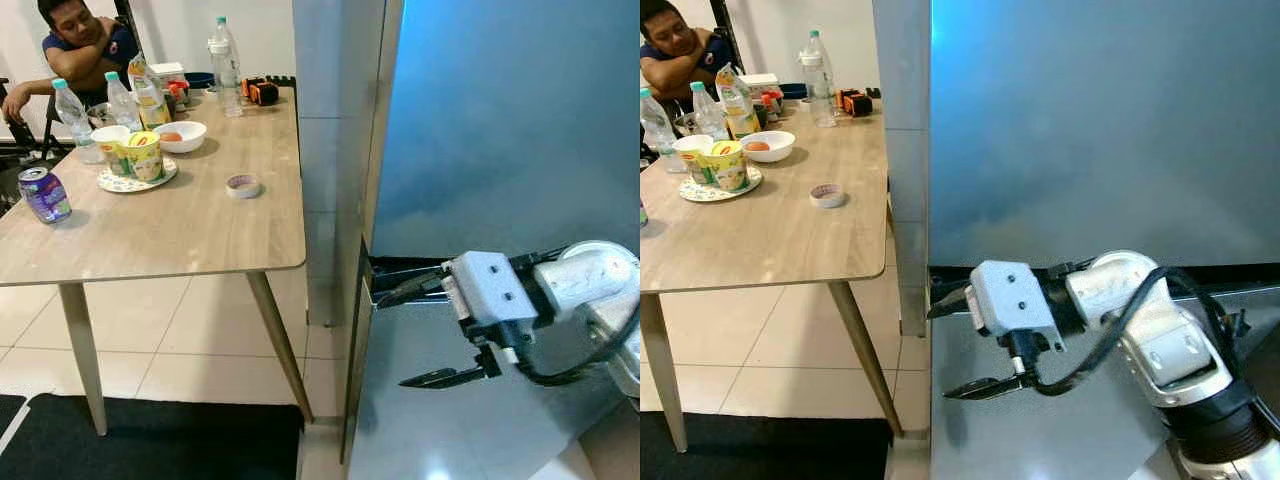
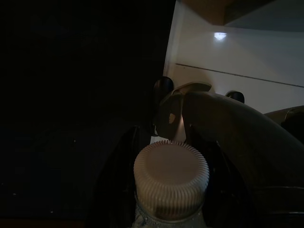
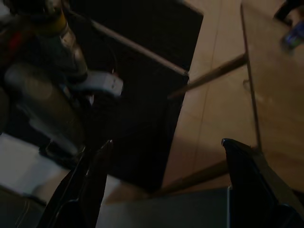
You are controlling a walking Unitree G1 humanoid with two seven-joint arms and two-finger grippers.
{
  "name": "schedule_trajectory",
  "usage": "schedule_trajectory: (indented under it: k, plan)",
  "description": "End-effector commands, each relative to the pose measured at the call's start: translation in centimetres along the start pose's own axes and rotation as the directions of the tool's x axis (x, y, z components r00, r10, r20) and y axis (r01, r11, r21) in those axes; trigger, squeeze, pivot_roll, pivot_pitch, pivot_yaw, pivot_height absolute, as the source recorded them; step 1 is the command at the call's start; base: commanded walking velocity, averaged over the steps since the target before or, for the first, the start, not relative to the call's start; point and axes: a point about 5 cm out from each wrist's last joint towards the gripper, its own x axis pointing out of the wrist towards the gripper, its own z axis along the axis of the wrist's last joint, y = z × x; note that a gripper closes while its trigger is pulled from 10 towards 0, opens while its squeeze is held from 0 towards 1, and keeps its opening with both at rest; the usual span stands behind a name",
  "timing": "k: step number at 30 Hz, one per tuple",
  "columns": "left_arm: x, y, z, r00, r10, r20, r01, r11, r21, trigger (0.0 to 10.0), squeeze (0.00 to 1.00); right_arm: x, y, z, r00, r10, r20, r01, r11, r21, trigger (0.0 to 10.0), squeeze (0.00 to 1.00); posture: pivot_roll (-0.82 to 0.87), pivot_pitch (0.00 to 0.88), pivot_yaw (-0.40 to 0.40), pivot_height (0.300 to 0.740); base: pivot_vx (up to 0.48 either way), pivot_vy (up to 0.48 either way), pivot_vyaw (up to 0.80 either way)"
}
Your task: Restocking fridge
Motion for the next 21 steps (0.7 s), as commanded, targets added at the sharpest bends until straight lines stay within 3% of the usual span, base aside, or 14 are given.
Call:
schedule_trajectory:
  k: [1, 2, 3, 4, 6, 7, 8, 13, 15, 18, 20, 21]
  plan:
    - [-0.1, -1.5, -2.9, 0.993, -0.052, -0.106, 0.051, 0.999, -0.010, 10.0, 0.00, -0.1, 0.1, 0.6, 1.000, 0.004, 0.030, -0.004, 1.000, -0.011, 10.0, 0.00, -0.12, 0.010, -0.047, 0.740, 0.000, 0.000, 0.00]
    - [-0.1, -1.5, -2.9, 0.993, -0.053, -0.105, 0.052, 0.999, -0.011, 10.0, 0.00, -0.1, 0.2, 0.9, 0.995, 0.011, 0.096, -0.012, 1.000, 0.013, 10.0, 0.00, -0.12, 0.009, -0.049, 0.740, 0.000, 0.000, 0.00]
    - [-0.1, -1.5, -2.9, 0.993, -0.053, -0.105, 0.052, 0.999, -0.011, 10.0, 0.00, -0.1, 0.2, 0.9, 0.995, 0.011, 0.096, -0.012, 1.000, 0.013, 10.0, 0.00, -0.12, 0.009, -0.049, 0.740, 0.000, 0.000, 0.00]
    - [-0.1, -1.5, -2.9, 0.993, -0.054, -0.104, 0.053, 0.999, -0.012, 10.0, 0.00, 0.2, 0.8, 0.4, 0.989, 0.027, 0.144, -0.038, 0.997, 0.073, 10.0, 0.00, -0.12, 0.009, -0.049, 0.740, 0.000, 0.000, 0.00]
    - [0.0, -1.6, -2.8, 0.993, -0.055, -0.103, 0.054, 0.998, -0.013, 10.0, 0.00, 0.7, 1.9, -0.9, 0.984, 0.057, 0.168, -0.084, 0.984, 0.158, 10.0, 0.00, -0.12, 0.010, -0.049, 0.740, 0.000, 0.000, 0.00]
    - [0.0, -1.6, -2.8, 0.993, -0.055, -0.103, 0.054, 0.998, -0.013, 10.0, 0.00, 0.7, 1.9, -0.9, 0.984, 0.057, 0.168, -0.084, 0.984, 0.158, 10.0, 0.00, -0.12, 0.010, -0.049, 0.740, 0.000, 0.000, 0.00]
    - [0.0, -1.6, -2.8, 0.993, -0.055, -0.102, 0.054, 0.998, -0.013, 10.0, 0.00, 1.2, 3.5, -2.5, 0.982, 0.101, 0.162, -0.140, 0.957, 0.253, 10.0, 0.00, -0.12, 0.010, -0.049, 0.740, 0.000, 0.000, 0.00]
    - [-0.1, -1.5, -2.9, 0.993, -0.052, -0.104, 0.051, 0.999, -0.013, 10.0, 0.00, 1.9, 5.3, -5.0, 0.987, 0.141, 0.074, -0.158, 0.923, 0.350, 10.0, 0.00, -0.12, 0.017, -0.046, 0.740, 0.000, 0.000, 0.00]
    - [-0.1, -1.4, -2.9, 0.993, -0.052, -0.104, 0.051, 0.999, -0.013, 10.0, 0.00, 2.0, 5.3, -7.1, 0.996, 0.085, -0.011, -0.073, 0.908, 0.413, 10.0, 0.00, -0.12, 0.017, -0.044, 0.740, 0.000, 0.000, 0.00]
    - [-0.1, -1.4, -2.9, 0.993, -0.052, -0.104, 0.051, 0.999, -0.013, 10.0, 0.00, 1.9, 5.5, -7.9, 0.995, 0.092, -0.049, -0.061, 0.899, 0.433, 10.0, 0.00, -0.12, 0.017, -0.044, 0.740, 0.000, 0.000, 0.00]
    - [-0.1, -1.5, -2.8, 0.994, -0.050, -0.101, 0.049, 0.999, -0.009, 10.0, 0.00, 1.8, 6.9, -10.5, 0.975, 0.137, -0.177, -0.031, 0.867, 0.497, 10.0, 0.00, -0.12, 0.017, -0.046, 0.740, 0.000, 0.000, 0.00]
    - [-0.1, -1.5, -2.8, 0.994, -0.050, -0.101, 0.049, 0.999, -0.009, 10.0, 0.00, 1.8, 6.9, -10.5, 0.975, 0.137, -0.177, -0.031, 0.867, 0.497, 10.0, 0.00, -0.12, 0.017, -0.046, 0.740, 0.000, 0.000, 0.00]
